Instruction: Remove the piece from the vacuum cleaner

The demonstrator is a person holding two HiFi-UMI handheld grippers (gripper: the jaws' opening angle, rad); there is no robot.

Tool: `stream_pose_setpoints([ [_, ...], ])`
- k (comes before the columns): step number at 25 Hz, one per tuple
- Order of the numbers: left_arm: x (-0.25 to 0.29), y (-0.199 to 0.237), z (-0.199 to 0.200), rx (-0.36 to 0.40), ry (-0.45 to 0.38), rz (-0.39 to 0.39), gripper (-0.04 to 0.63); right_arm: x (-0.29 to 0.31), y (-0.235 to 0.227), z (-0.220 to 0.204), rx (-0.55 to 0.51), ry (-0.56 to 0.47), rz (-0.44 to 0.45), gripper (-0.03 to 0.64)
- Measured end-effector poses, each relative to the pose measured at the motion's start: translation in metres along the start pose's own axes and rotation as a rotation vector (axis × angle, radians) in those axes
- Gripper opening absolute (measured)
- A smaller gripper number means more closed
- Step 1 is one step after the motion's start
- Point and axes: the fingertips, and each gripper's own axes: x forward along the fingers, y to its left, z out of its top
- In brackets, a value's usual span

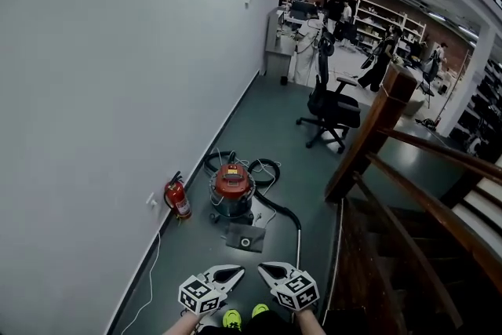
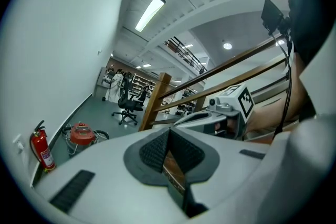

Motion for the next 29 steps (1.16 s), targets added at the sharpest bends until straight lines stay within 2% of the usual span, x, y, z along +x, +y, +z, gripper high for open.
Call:
stream_pose_setpoints([
  [7, -0.01, -0.014, 0.007, 0.023, -0.023, 0.003, 0.011, -0.005, 0.023, 0.002, -0.081, -0.064, 0.002, 0.014],
  [19, -0.014, -0.025, 0.009, 0.064, -0.032, 0.014, 0.011, -0.001, 0.039, 0.004, -0.099, -0.09, 0.035, 0.014],
  [29, -0.01, -0.023, 0.009, 0.054, -0.033, 0.018, 0.011, 0.001, 0.036, 0.006, -0.103, -0.08, 0.046, 0.014],
])
